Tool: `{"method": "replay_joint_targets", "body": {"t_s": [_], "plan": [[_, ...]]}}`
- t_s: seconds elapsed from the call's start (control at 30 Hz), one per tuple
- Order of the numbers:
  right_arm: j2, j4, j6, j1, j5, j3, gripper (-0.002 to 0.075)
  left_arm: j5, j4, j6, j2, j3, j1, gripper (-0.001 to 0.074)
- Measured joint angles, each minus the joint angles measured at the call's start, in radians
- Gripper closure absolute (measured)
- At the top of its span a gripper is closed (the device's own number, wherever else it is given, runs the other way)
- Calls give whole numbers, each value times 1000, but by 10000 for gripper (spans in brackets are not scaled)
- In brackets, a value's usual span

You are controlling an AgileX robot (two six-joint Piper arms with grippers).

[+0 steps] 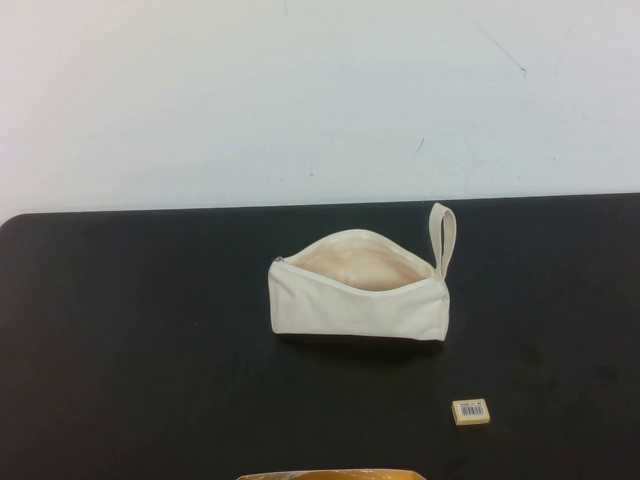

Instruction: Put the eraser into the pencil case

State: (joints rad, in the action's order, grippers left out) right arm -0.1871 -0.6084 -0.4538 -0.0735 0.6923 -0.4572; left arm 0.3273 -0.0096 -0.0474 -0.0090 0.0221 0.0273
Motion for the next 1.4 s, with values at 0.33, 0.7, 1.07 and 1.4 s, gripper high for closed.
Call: {"method": "replay_joint_targets", "body": {"t_s": [0.33,0.7,1.07,1.4], "plan": [[-469,336,45,0,522,-316,727,0,0,0,0,0,0,737],[-899,417,143,248,425,-351,727,0,0,0,0,0,0,737],[-1267,434,254,495,174,-476,716,0,-2,0,0,0,0,737],[-1556,581,546,612,44,-704,277,0,-2,0,0,0,0,737]]}}
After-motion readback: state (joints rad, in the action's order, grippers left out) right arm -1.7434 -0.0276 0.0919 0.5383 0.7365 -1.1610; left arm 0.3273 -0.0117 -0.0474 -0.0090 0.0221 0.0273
